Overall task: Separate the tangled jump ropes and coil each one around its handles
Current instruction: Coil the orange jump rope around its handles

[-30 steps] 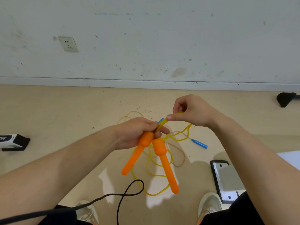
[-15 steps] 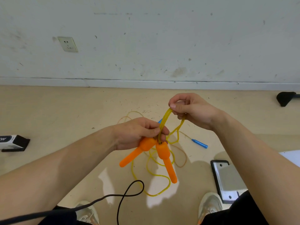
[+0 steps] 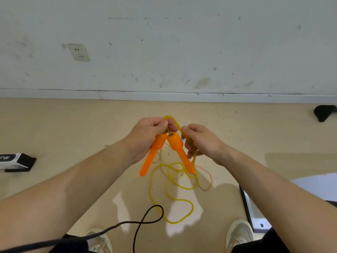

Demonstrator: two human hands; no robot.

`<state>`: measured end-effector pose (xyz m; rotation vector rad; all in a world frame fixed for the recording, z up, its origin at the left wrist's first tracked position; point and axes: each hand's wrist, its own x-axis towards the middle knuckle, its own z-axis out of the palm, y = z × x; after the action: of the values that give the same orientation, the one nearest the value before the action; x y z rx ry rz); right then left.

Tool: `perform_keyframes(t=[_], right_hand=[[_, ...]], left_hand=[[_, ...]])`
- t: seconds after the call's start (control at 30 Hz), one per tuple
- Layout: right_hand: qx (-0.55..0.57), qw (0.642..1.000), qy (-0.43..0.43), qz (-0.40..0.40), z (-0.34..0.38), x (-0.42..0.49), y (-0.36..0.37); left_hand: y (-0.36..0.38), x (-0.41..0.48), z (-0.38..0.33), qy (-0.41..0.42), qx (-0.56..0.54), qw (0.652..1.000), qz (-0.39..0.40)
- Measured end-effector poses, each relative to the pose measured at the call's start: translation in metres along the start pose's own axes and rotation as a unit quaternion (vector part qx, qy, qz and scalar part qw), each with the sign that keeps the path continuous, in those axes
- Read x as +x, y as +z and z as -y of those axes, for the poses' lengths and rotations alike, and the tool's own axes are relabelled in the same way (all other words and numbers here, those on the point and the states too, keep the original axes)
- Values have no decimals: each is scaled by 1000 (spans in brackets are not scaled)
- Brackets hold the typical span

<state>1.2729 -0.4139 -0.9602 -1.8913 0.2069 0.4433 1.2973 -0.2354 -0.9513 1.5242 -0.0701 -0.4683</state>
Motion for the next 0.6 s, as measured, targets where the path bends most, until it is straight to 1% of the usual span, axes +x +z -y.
perform_keyframes(t=[0.1,0.17,0.27,0.33,0.4,0.5,0.6], right_hand=[[-59,998,1,-8,-3,2,3],[-140,989,-36,-37,-3,2,3],[-293,947,-119,-57,0,-2,8],[-352,922,-149,-59,4,-7,14],[-354,920,-159,-55,8,-10,17],[-284,947,-144,-37,15,-12,16],[-190,974,-119,-31,22,-15,17]], left_hand=[[-1,1,3,-4,-1,999,-39],[-4,4,5,-6,2,998,-70],[-6,6,8,-13,-8,994,-105],[-5,6,8,-15,-24,994,-110],[-5,5,8,-8,-17,995,-99],[-5,6,6,16,27,996,-86],[-3,6,6,36,28,996,-80]])
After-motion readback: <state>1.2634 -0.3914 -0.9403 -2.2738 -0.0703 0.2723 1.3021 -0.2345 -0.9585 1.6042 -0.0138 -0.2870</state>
